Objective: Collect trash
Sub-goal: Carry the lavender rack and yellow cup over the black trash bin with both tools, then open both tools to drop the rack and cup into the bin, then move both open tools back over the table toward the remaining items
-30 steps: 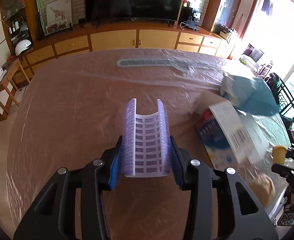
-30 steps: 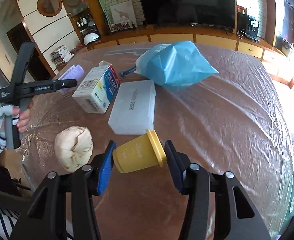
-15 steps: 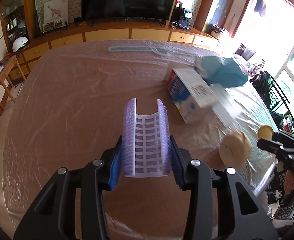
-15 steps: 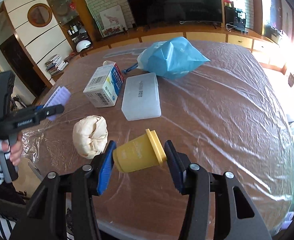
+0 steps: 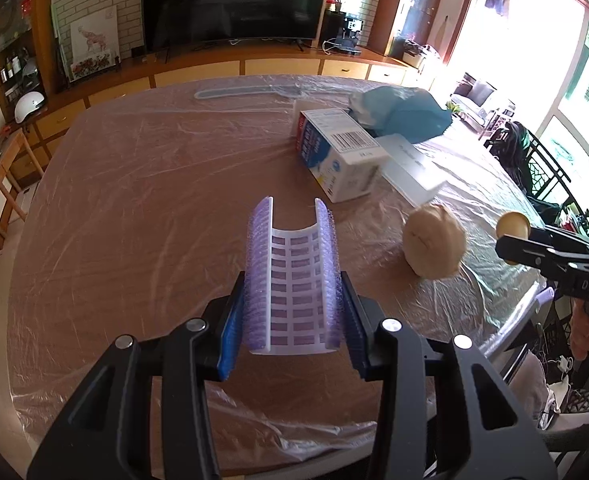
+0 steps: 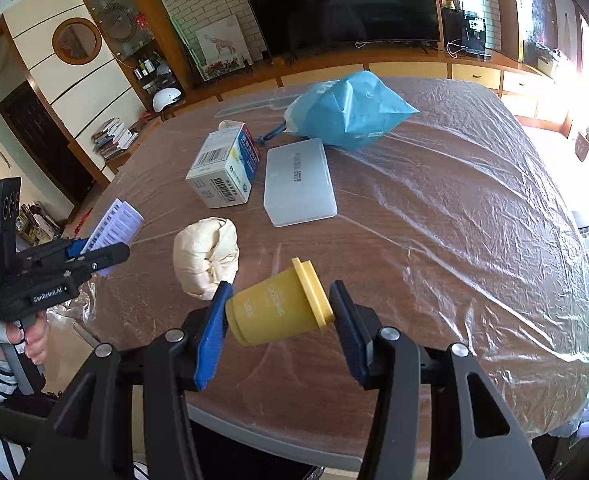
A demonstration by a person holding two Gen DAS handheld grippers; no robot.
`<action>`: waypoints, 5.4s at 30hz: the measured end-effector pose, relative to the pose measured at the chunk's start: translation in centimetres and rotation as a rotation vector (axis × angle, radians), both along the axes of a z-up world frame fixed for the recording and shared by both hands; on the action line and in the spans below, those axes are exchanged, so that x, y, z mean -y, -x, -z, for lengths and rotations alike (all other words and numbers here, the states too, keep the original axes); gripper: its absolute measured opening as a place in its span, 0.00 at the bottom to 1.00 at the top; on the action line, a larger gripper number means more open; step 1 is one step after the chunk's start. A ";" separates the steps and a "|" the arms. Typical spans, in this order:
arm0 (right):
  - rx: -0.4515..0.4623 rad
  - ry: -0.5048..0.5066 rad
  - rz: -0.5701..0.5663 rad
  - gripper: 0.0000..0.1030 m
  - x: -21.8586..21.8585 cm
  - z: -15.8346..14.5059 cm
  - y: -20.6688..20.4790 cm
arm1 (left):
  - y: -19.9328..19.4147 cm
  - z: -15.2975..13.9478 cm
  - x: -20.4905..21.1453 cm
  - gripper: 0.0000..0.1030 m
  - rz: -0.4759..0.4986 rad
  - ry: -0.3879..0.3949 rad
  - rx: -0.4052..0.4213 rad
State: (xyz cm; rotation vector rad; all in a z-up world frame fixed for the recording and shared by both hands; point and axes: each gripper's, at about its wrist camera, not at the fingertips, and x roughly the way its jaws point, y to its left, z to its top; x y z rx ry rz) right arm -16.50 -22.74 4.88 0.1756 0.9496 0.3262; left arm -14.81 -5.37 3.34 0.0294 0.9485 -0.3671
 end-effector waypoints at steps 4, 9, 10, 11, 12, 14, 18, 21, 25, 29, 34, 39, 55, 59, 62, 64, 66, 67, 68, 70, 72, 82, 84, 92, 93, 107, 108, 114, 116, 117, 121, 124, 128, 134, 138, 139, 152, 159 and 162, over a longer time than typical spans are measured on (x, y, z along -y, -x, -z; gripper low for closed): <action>-0.001 -0.019 -0.008 0.48 -0.1 -0.2 0.5 | 0.8 0.0 0.4 0.43 0.019 -0.001 0.002; 0.002 -0.018 -0.019 0.48 -0.6 -0.3 1.2 | 1.8 0.0 0.5 0.43 0.043 0.002 0.003; 0.002 -0.021 -0.024 0.48 -0.7 -0.3 1.4 | 2.0 0.0 0.5 0.43 0.052 0.000 0.004; 0.001 -0.025 -0.028 0.48 -0.7 -0.3 1.6 | 2.2 -0.1 0.5 0.43 0.060 0.000 0.004; 0.000 -0.028 -0.035 0.48 -0.9 -0.4 1.8 | 2.3 -0.1 0.5 0.43 0.066 0.000 0.003; -0.004 -0.029 -0.047 0.48 -1.2 -0.4 2.2 | 2.7 -0.1 0.6 0.43 0.083 0.001 0.003; -0.008 -0.026 -0.076 0.48 -1.9 -0.4 2.9 | 3.6 0.0 0.7 0.43 0.110 -0.004 0.000; -0.013 -0.027 -0.095 0.48 -2.5 -0.4 3.6 | 4.0 0.0 0.9 0.43 0.123 -0.001 -0.004; -0.022 -0.029 -0.113 0.48 -3.6 -0.2 4.3 | 5.0 0.2 1.0 0.43 0.157 0.020 -0.015; -0.024 -0.040 -0.130 0.48 -4.2 -0.3 5.2 | 6.1 0.2 1.0 0.43 0.190 0.032 -0.019; -0.030 -0.047 -0.152 0.48 -4.8 -0.2 6.4 | 8.0 0.1 1.4 0.43 0.246 0.050 -0.022; -0.045 -0.057 -0.174 0.48 -5.3 0.0 7.8 | 9.7 0.3 1.8 0.43 0.302 0.050 -0.039; -0.138 -0.018 -0.229 0.48 -6.5 2.9 10.2 | 12.6 4.2 3.9 0.43 0.372 -0.029 -0.143; -0.154 0.003 -0.225 0.48 -6.7 3.9 10.6 | 12.4 5.5 4.1 0.43 0.354 -0.065 -0.165; -0.171 0.014 -0.215 0.48 -6.9 4.8 10.8 | 12.2 6.4 4.1 0.43 0.341 -0.085 -0.179; -0.182 0.026 -0.208 0.48 -6.9 5.4 10.9 | 12.1 7.0 4.3 0.43 0.331 -0.096 -0.191; -0.187 0.045 -0.202 0.48 -7.0 5.8 11.0 | 12.2 7.6 4.3 0.43 0.327 -0.109 -0.198; -0.189 0.057 -0.200 0.48 -7.1 6.1 11.1 | 12.1 7.9 4.3 0.43 0.327 -0.118 -0.201; -0.190 0.065 -0.196 0.48 -7.2 6.4 11.2 | 12.1 8.2 4.4 0.43 0.327 -0.124 -0.206; -0.195 0.075 -0.185 0.48 -7.3 6.9 11.2 | 12.2 8.6 4.5 0.43 0.326 -0.131 -0.211; -0.202 0.077 -0.178 0.48 -7.5 7.4 11.3 | 12.1 9.1 4.7 0.43 0.323 -0.143 -0.216; -0.239 0.102 -0.143 0.48 -7.8 9.3 10.6 | 11.7 10.5 5.0 0.43 0.307 -0.199 -0.231; -0.236 0.112 -0.145 0.48 -7.9 9.5 10.6 | 11.6 10.7 5.0 0.43 0.301 -0.206 -0.233; -0.233 0.150 -0.168 0.48 -8.4 9.8 10.4 | 11.2 11.4 5.2 0.43 0.300 -0.240 -0.233; -0.232 0.149 -0.169 0.48 -8.4 9.8 10.4 | 11.2 11.3 5.4 0.43 0.300 -0.243 -0.232; -0.230 0.168 -0.182 0.48 -8.9 9.9 10.0 | 10.5 11.9 5.7 0.43 0.316 -0.276 -0.229; -0.232 0.166 -0.182 0.48 -8.9 10.0 10.0 | 10.5 11.9 5.7 0.43 0.316 -0.276 -0.229; -0.236 0.172 -0.191 0.48 -9.1 10.3 9.8 | 10.2 12.0 5.6 0.43 0.315 -0.276 -0.230; -0.236 0.172 -0.190 0.48 -9.1 10.3 9.7 | 10.2 11.9 5.6 0.43 0.316 -0.277 -0.231; -0.237 0.172 -0.188 0.48 -9.0 10.4 9.6 | 10.2 11.9 5.6 0.43 0.317 -0.278 -0.231; -0.243 0.175 -0.188 0.48 -8.9 10.6 9.4 | 10.1 12.0 5.6 0.43 0.315 -0.278 -0.235; -0.248 0.180 -0.192 0.48 -8.8 10.8 9.3 | 10.2 12.0 5.7 0.43 0.318 -0.281 -0.235; -0.254 0.183 -0.194 0.48 -8.8 11.0 9.3 | 10.3 12.1 5.7 0.43 0.319 -0.283 -0.238; -0.258 0.186 -0.198 0.48 -8.8 11.3 9.4 | 10.1 12.0 5.9 0.43 0.331 -0.291 -0.235; -0.259 0.189 -0.200 0.48 -8.9 11.3 9.4 | 10.2 12.1 6.1 0.43 0.335 -0.292 -0.234; -0.251 0.181 -0.200 0.48 -8.9 11.2 9.4 | 10.2 12.1 6.1 0.43 0.339 -0.281 -0.232; -0.201 0.096 -0.166 0.70 -7.2 8.7 10.2 | 10.7 9.8 4.9 0.75 0.325 -0.156 -0.228; -0.080 0.036 -0.136 0.79 -4.6 3.1 11.7 | 11.7 3.5 2.9 0.86 0.335 -0.008 -0.130; -0.002 0.034 -0.108 0.87 -4.0 0.5 11.6 | 11.9 0.4 2.7 0.92 0.323 0.013 -0.022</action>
